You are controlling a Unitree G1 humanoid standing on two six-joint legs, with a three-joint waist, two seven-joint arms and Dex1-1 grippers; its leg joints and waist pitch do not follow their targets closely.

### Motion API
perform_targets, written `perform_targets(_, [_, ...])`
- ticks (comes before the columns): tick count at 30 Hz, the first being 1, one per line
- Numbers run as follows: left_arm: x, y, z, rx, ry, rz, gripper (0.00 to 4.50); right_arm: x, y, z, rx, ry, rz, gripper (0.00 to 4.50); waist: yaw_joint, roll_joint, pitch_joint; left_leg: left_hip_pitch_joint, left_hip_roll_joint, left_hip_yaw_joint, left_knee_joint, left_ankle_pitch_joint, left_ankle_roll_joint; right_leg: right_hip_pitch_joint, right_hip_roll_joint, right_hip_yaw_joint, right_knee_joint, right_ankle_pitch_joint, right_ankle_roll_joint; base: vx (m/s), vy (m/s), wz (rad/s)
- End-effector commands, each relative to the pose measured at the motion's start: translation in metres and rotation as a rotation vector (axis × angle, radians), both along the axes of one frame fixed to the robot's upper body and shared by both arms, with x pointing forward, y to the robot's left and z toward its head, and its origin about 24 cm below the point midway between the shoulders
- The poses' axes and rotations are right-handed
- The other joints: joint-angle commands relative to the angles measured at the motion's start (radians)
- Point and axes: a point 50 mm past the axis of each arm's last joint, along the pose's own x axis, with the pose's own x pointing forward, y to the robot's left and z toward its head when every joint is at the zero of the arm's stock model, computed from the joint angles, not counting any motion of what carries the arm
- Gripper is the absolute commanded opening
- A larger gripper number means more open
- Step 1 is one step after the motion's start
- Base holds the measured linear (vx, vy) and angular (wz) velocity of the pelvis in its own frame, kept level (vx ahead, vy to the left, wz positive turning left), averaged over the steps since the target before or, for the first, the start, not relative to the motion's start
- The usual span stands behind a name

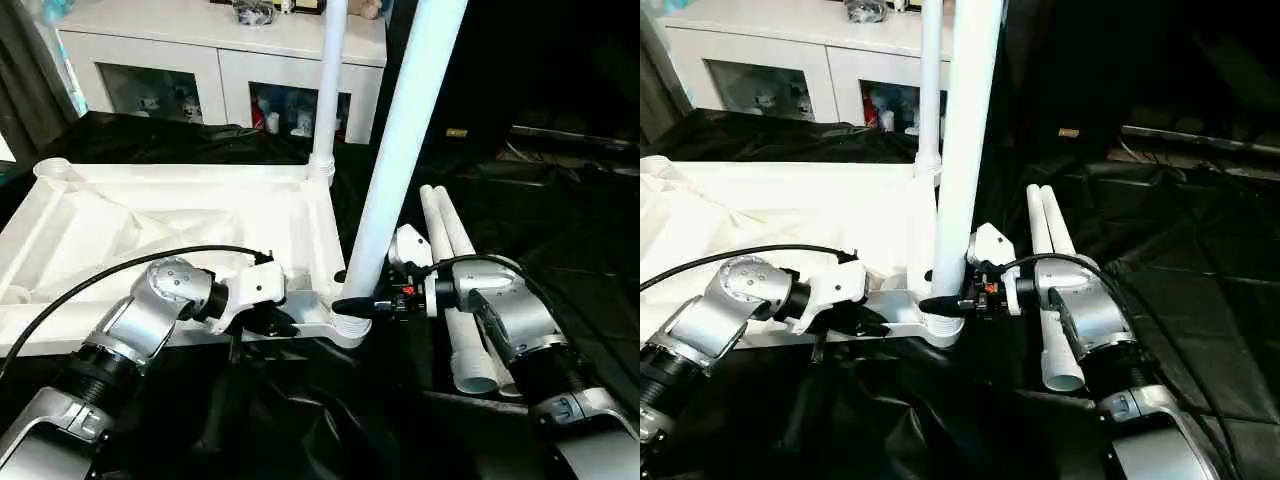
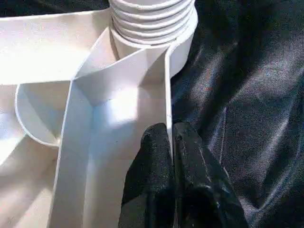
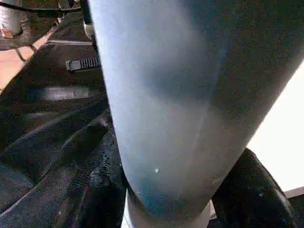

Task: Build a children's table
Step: Insert table leg to table base, then rotate leg to tighten

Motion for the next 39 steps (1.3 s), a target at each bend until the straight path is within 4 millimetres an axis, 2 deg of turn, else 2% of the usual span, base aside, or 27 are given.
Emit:
perform_targets(1, [0.006,-0.002,0.013,-0.003,-0.065,-0.010,0.00,-0.033,-0.017,-0.066,-0.230,0.282,-0.010,1.87,-0.002,0.014,-0.028,-0.012,0.008,0.015,-0.056,-0.018,0.050,0.048,-0.050,0.050,-0.040,0.101,-0.255,0.000,0.000,0.00])
perform_targets(5, [0.007,-0.001,0.013,-0.001,-0.072,0.004,0.00,-0.023,-0.015,-0.068,-0.203,0.259,-0.134,1.87,-0.003,0.014,-0.024,-0.013,0.009,0.015,-0.061,-0.072,0.036,0.046,-0.053,0.051,-0.047,0.028,-0.242,0.000,0.000,0.00])
perform_targets(6, [0.009,-0.001,0.012,0.001,-0.080,0.024,0.00,-0.017,-0.014,-0.069,-0.187,0.239,-0.212,1.87,-0.005,0.012,-0.021,-0.013,0.010,0.015,-0.064,-0.108,0.027,0.044,-0.055,0.053,-0.051,-0.030,-0.231,0.000,0.000,0.00])
perform_targets(7, [0.013,-0.001,0.012,0.009,-0.093,0.070,0.00,-0.004,-0.012,-0.069,-0.169,0.202,-0.369,1.87,-0.009,0.013,-0.016,-0.014,0.010,0.014,-0.071,-0.152,0.010,0.040,-0.059,0.056,-0.057,-0.109,-0.219,0.000,0.000,0.00])
perform_targets(8, [0.016,-0.002,0.012,0.014,-0.097,0.100,0.00,0.002,-0.011,-0.070,-0.164,0.189,-0.464,1.87,-0.013,0.011,-0.007,-0.015,0.007,0.009,-0.077,-0.222,-0.012,0.038,-0.059,0.057,-0.070,-0.257,-0.184,-0.061,-0.023,-0.05])
perform_targets(10, [0.017,-0.003,0.012,0.016,-0.098,0.113,0.00,0.005,-0.010,-0.071,-0.163,0.185,-0.497,1.87,-0.018,0.015,-0.006,-0.008,0.007,0.002,-0.080,-0.287,-0.027,0.032,-0.063,0.058,-0.082,-0.414,-0.137,-0.076,-0.028,-0.08])
perform_targets(11, [0.027,-0.005,0.010,0.037,-0.133,0.232,0.00,0.014,-0.010,-0.072,-0.163,0.171,-0.660,1.87,-0.022,0.015,-0.007,-0.006,0.011,0.001,-0.082,-0.296,-0.033,0.027,-0.063,0.059,-0.085,-0.419,-0.127,-0.062,-0.018,-0.07])
perform_targets(12, [0.027,-0.006,0.010,0.038,-0.135,0.236,0.00,0.015,-0.010,-0.072,-0.163,0.170,-0.666,1.87,-0.025,0.015,-0.004,-0.005,0.011,0.000,-0.083,-0.302,-0.039,0.023,-0.062,0.059,-0.085,-0.423,-0.128,-0.055,-0.009,-0.03])
perform_targets(13, [0.033,-0.008,0.009,0.044,-0.143,0.306,0.00,0.019,-0.009,-0.073,-0.160,0.167,-0.742,1.87,-0.025,0.014,-0.003,0.001,0.008,0.001,-0.081,-0.325,-0.040,0.018,-0.060,0.057,-0.091,-0.451,-0.120,-0.055,-0.009,-0.03])
perform_targets(14, [0.041,-0.014,0.007,0.048,-0.132,0.429,0.00,0.025,-0.005,-0.073,-0.162,0.167,-0.860,1.87,-0.026,0.013,-0.005,0.002,0.006,0.001,-0.079,-0.328,-0.040,0.018,-0.060,0.057,-0.089,-0.455,-0.120,0.000,0.000,0.00])
perform_targets(15, [0.041,-0.015,0.007,0.048,-0.131,0.435,0.00,0.025,-0.005,-0.073,-0.162,0.167,-0.865,1.87,-0.027,0.011,-0.004,0.001,0.006,0.001,-0.080,-0.319,-0.040,0.017,-0.060,0.057,-0.091,-0.454,-0.120,0.000,0.000,0.00])
perform_targets(16, [0.047,-0.027,0.004,0.053,-0.139,0.506,0.00,0.029,0.003,-0.074,-0.153,0.182,-0.953,1.87,-0.022,0.018,-0.006,-0.001,0.004,0.000,-0.078,-0.306,-0.035,0.019,-0.059,0.057,-0.090,-0.442,-0.119,0.000,0.000,0.00])
perform_targets(17, [0.049,-0.037,0.001,0.055,-0.153,0.530,0.00,0.030,0.010,-0.075,-0.143,0.197,-0.996,1.87,-0.024,0.012,-0.007,0.000,0.005,0.004,-0.077,-0.286,-0.036,0.015,-0.058,0.059,-0.090,-0.412,-0.129,0.000,0.000,0.00])
perform_targets(18, [0.049,-0.037,0.001,0.055,-0.153,0.530,0.00,0.030,0.010,-0.075,-0.143,0.197,-0.996,1.87,-0.020,0.013,-0.006,-0.001,0.004,0.003,-0.076,-0.275,-0.035,0.016,-0.058,0.059,-0.090,-0.399,-0.134,0.000,0.000,0.00])
perform_targets(19, [0.050,-0.058,-0.003,0.043,-0.158,0.567,0.00,0.032,0.021,-0.075,-0.131,0.221,-1.050,1.87,-0.019,0.016,-0.007,-0.001,0.004,0.007,-0.074,-0.268,-0.030,0.014,-0.056,0.061,-0.088,-0.368,-0.144,0.000,0.000,0.00])
perform_targets(20, [0.049,-0.069,-0.005,0.030,-0.153,0.576,0.00,0.032,0.026,-0.076,-0.125,0.231,-1.065,1.87,-0.014,0.014,-0.009,-0.005,0.004,0.007,-0.073,-0.247,-0.029,0.019,-0.055,0.060,-0.083,-0.327,-0.149,0.000,0.000,0.00])
perform_targets(21, [0.049,-0.070,-0.005,0.029,-0.152,0.577,0.00,0.032,0.027,-0.076,-0.124,0.232,-1.066,1.87,-0.014,0.014,-0.008,-0.006,0.005,0.008,-0.074,-0.244,-0.026,0.019,-0.054,0.060,-0.082,-0.315,-0.152,0.000,0.000,0.00])
perform_targets(22, [0.045,-0.092,-0.007,-0.003,-0.139,0.582,0.00,0.031,0.037,-0.076,-0.119,0.249,-1.077,1.87,-0.008,0.014,-0.011,-0.007,0.004,0.009,-0.072,-0.231,-0.023,0.022,-0.054,0.061,-0.079,-0.284,-0.152,0.000,0.000,0.00])
perform_targets(24, [0.042,-0.103,-0.008,-0.020,-0.127,0.579,0.00,0.030,0.042,-0.077,-0.122,0.253,-1.079,1.87,-0.001,0.014,-0.012,-0.008,0.004,0.010,-0.072,-0.212,-0.020,0.024,-0.052,0.060,-0.076,-0.240,-0.156,0.000,0.000,0.00])
perform_targets(25, [0.038,-0.116,-0.009,-0.032,-0.105,0.562,0.00,0.029,0.049,-0.078,-0.129,0.258,-1.065,1.87,0.000,0.013,-0.012,-0.008,0.004,0.010,-0.072,-0.211,-0.017,0.025,-0.052,0.060,-0.073,-0.224,-0.159,0.000,0.000,0.00])
perform_targets(27, [0.037,-0.117,-0.010,-0.026,-0.104,0.562,0.00,0.029,0.050,-0.078,-0.134,0.255,-1.064,1.87,-0.001,0.013,-0.013,-0.015,0.002,0.009,-0.072,-0.194,-0.012,0.031,-0.050,0.060,-0.070,-0.192,-0.160,0.000,0.000,0.00])
perform_targets(29, [0.039,-0.113,-0.011,-0.010,-0.110,0.572,0.00,0.028,0.052,-0.079,-0.145,0.252,-1.052,1.87,-0.001,0.017,-0.016,-0.017,0.001,0.008,-0.071,-0.172,-0.008,0.033,-0.048,0.060,-0.065,-0.148,-0.163,0.000,0.000,0.00])
perform_targets(30, [0.042,-0.108,-0.011,0.005,-0.120,0.584,0.00,0.027,0.053,-0.080,-0.157,0.247,-1.038,1.87,-0.004,0.015,-0.016,-0.015,-0.002,0.010,-0.070,-0.172,-0.004,0.032,-0.046,0.061,-0.066,-0.135,-0.167,0.000,0.000,0.00])
perform_targets(33, [0.044,-0.104,-0.010,0.011,-0.124,0.593,0.00,0.027,0.053,-0.080,-0.162,0.246,-1.030,1.87,-0.004,0.016,-0.012,-0.014,-0.002,0.010,-0.074,-0.219,0.001,0.030,-0.048,0.064,-0.073,-0.203,-0.158,0.000,0.000,0.00])
perform_targets(34, [0.046,-0.100,-0.010,0.019,-0.129,0.604,0.00,0.027,0.054,-0.081,-0.162,0.247,-1.032,1.87,-0.004,0.015,-0.011,-0.013,-0.002,0.008,-0.076,-0.248,0.003,0.027,-0.050,0.066,-0.079,-0.258,-0.145,0.000,0.000,0.00])
perform_targets(36, [0.046,-0.100,-0.010,0.020,-0.130,0.606,0.00,0.027,0.054,-0.080,-0.159,0.247,-1.032,1.87,-0.005,0.015,-0.011,-0.012,-0.001,0.006,-0.078,-0.267,0.003,0.025,-0.051,0.067,-0.084,-0.304,-0.130,0.000,0.000,0.00])
perform_targets(39, [0.046,-0.099,-0.010,0.023,-0.130,0.610,0.00,0.028,0.055,-0.080,-0.153,0.254,-1.029,1.87,-0.006,0.016,-0.010,-0.012,0.000,0.006,-0.080,-0.276,0.001,0.021,-0.049,0.068,-0.084,-0.300,-0.128,0.000,0.000,0.00])
